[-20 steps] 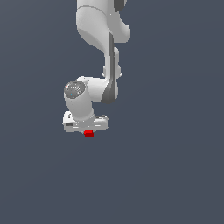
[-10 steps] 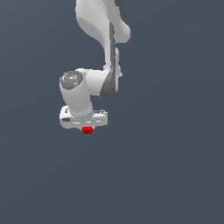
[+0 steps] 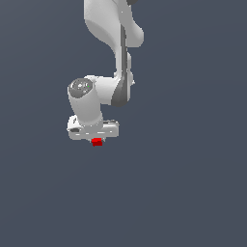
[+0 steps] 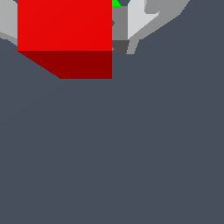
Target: Stack the red cube on top of the green cube.
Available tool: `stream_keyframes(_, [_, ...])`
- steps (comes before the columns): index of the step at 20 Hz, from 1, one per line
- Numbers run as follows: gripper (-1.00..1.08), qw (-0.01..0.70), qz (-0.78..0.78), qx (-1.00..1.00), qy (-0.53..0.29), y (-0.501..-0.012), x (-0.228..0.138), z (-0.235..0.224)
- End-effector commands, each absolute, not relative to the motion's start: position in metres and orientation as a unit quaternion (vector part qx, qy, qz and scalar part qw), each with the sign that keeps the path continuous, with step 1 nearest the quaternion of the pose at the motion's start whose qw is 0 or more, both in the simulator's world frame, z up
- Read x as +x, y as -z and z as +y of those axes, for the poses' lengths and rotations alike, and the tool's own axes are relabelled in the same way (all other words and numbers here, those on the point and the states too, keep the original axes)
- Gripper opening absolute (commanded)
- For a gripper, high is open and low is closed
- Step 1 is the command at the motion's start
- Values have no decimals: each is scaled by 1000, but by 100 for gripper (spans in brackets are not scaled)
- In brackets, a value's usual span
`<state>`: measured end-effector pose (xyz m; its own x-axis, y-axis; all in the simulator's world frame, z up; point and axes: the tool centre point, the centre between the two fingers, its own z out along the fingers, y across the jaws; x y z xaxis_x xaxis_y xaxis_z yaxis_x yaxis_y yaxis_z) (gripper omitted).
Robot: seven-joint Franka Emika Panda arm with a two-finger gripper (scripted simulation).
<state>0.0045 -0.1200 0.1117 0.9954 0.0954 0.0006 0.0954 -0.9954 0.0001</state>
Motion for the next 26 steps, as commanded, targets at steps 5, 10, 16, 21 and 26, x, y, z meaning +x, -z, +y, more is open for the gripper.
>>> stream_keyframes(5, [-100,0,48,999,0,-98,-22,-121])
stream_keyframes(10, [-100,0,48,999,0,-82,-50,-122])
stream_keyframes(16, [-100,0,48,999,0,-68,-74,-123])
stream_keyframes(21, [-100,0,48,999,0,-63,-84,-124])
stream_keyframes(26, [100,0,48,999,0,-62,-85,-124])
